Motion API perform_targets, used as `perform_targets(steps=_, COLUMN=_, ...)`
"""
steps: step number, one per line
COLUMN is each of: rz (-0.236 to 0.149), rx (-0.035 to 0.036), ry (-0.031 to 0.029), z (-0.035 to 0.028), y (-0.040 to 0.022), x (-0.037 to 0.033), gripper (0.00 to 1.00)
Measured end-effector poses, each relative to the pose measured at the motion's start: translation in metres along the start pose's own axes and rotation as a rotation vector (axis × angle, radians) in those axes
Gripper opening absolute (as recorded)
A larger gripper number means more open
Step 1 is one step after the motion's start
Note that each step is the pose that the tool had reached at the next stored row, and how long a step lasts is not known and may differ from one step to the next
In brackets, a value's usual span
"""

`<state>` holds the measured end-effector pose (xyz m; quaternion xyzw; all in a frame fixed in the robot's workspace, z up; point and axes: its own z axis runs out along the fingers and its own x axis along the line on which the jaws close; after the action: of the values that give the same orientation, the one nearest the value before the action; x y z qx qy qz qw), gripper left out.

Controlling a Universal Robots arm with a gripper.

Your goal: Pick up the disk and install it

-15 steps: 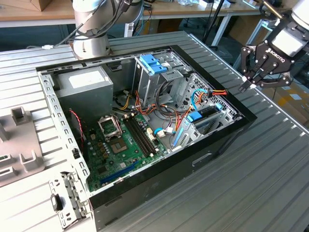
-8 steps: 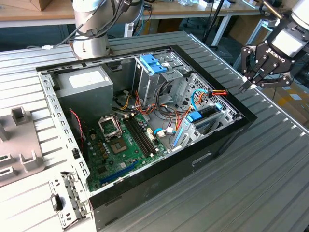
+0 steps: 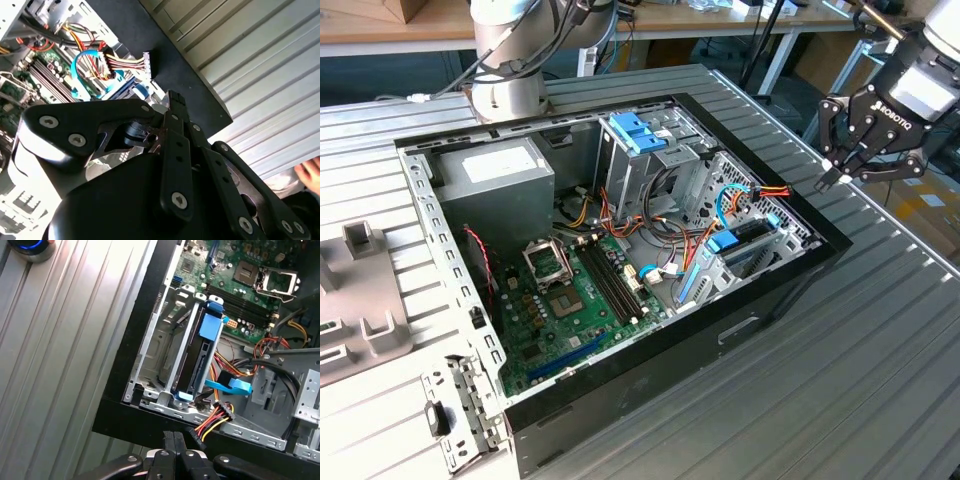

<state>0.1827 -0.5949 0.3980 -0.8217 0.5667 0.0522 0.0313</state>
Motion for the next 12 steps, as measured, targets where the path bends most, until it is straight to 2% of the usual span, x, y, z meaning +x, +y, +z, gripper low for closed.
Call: perform_targets(steps=12, rz=-0.189, rx=-0.0231, ry=0.0015, z=0.0003, y=0.0, x=0.0, gripper=0.11)
